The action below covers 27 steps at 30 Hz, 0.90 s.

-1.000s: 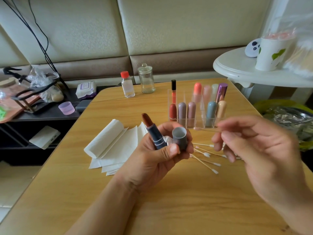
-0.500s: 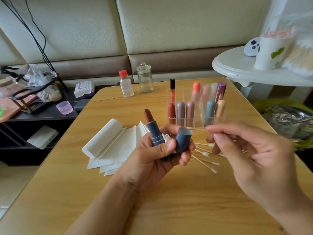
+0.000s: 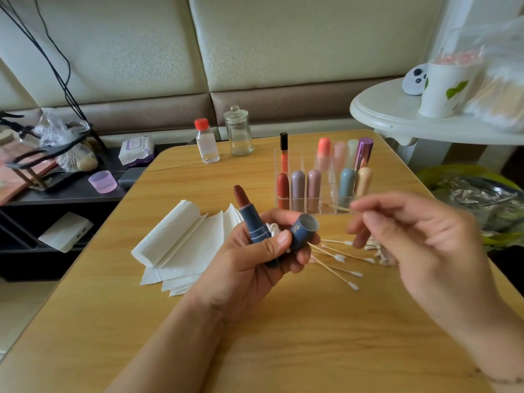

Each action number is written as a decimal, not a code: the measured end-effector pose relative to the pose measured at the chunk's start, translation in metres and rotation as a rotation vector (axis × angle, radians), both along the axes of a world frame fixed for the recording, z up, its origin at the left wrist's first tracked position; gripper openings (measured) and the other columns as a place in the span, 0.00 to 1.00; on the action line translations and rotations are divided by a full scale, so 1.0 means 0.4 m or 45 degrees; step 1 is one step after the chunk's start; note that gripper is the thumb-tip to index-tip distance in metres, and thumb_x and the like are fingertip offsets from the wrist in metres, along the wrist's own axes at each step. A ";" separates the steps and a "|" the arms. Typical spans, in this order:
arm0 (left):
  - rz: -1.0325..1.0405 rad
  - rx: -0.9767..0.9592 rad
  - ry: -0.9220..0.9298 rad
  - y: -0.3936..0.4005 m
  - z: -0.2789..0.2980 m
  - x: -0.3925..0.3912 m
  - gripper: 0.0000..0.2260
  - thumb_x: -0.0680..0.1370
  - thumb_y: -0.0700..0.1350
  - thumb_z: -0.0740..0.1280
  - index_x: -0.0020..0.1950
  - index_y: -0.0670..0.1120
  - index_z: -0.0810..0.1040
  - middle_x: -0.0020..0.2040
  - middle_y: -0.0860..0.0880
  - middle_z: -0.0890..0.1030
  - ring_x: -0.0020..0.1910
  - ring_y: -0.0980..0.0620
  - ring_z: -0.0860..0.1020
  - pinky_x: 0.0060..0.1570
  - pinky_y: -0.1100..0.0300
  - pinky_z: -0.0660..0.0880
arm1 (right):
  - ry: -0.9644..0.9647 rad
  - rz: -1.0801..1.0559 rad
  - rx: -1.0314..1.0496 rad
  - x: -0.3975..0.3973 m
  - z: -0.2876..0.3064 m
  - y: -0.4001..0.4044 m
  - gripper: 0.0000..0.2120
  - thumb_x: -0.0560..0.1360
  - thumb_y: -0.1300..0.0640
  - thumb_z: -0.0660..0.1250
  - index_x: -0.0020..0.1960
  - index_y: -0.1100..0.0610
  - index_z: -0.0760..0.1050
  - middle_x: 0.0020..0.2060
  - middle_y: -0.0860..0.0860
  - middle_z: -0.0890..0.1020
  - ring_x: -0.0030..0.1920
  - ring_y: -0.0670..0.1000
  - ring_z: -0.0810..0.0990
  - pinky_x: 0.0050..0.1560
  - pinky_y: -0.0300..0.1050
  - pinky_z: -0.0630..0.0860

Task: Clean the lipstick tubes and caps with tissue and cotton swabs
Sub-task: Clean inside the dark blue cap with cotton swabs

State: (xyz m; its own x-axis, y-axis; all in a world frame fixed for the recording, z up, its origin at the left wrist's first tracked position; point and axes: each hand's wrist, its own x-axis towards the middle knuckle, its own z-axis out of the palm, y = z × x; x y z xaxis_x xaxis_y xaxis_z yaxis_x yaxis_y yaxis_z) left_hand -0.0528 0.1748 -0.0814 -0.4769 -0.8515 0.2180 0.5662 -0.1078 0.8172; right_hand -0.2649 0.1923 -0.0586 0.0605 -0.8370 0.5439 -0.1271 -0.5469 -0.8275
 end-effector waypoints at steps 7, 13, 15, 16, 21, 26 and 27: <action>0.172 0.085 0.071 -0.011 0.003 0.009 0.11 0.69 0.42 0.76 0.49 0.43 0.82 0.47 0.42 0.80 0.35 0.52 0.75 0.34 0.63 0.72 | 1.019 -0.532 -0.180 0.016 -0.047 -0.016 0.10 0.67 0.57 0.79 0.44 0.45 0.84 0.31 0.39 0.83 0.29 0.47 0.81 0.31 0.42 0.77; 0.243 0.136 0.112 -0.014 0.007 0.011 0.13 0.67 0.42 0.78 0.49 0.43 0.83 0.46 0.43 0.80 0.33 0.53 0.73 0.33 0.63 0.73 | 1.120 -0.528 -0.193 0.032 -0.043 -0.005 0.12 0.62 0.55 0.82 0.41 0.45 0.84 0.29 0.42 0.81 0.30 0.51 0.80 0.26 0.43 0.74; 0.243 0.141 0.108 -0.014 0.008 0.010 0.13 0.66 0.42 0.78 0.49 0.43 0.82 0.46 0.43 0.80 0.33 0.53 0.73 0.33 0.63 0.73 | 1.066 -0.494 -0.133 0.025 -0.029 -0.002 0.09 0.64 0.50 0.80 0.42 0.44 0.84 0.31 0.37 0.80 0.33 0.46 0.78 0.29 0.38 0.70; 0.241 0.143 0.106 -0.014 0.008 0.010 0.13 0.66 0.42 0.79 0.49 0.43 0.82 0.46 0.43 0.80 0.33 0.53 0.73 0.33 0.63 0.73 | 1.009 -0.496 -0.071 0.009 -0.017 -0.009 0.07 0.66 0.50 0.78 0.44 0.44 0.84 0.30 0.34 0.77 0.33 0.41 0.75 0.31 0.36 0.66; 0.251 0.188 0.118 -0.013 0.010 0.008 0.18 0.63 0.40 0.81 0.50 0.42 0.82 0.47 0.41 0.79 0.34 0.51 0.75 0.35 0.61 0.75 | 1.319 -0.720 0.248 -0.128 0.025 -0.079 0.07 0.77 0.52 0.70 0.50 0.39 0.82 0.50 0.35 0.81 0.49 0.46 0.77 0.38 0.40 0.70; 0.236 0.178 0.095 -0.009 0.014 0.003 0.16 0.63 0.41 0.81 0.48 0.43 0.83 0.46 0.42 0.81 0.35 0.51 0.76 0.35 0.61 0.76 | 1.285 -0.542 0.351 -0.125 -0.020 -0.122 0.10 0.78 0.44 0.65 0.58 0.38 0.80 0.58 0.35 0.80 0.62 0.49 0.72 0.58 0.51 0.75; 0.231 0.178 0.096 -0.010 0.014 0.004 0.16 0.63 0.41 0.81 0.48 0.43 0.83 0.46 0.42 0.81 0.35 0.51 0.76 0.35 0.61 0.76 | 1.278 -0.512 0.342 -0.119 -0.027 -0.130 0.11 0.78 0.43 0.64 0.58 0.38 0.80 0.57 0.34 0.79 0.61 0.48 0.71 0.56 0.49 0.74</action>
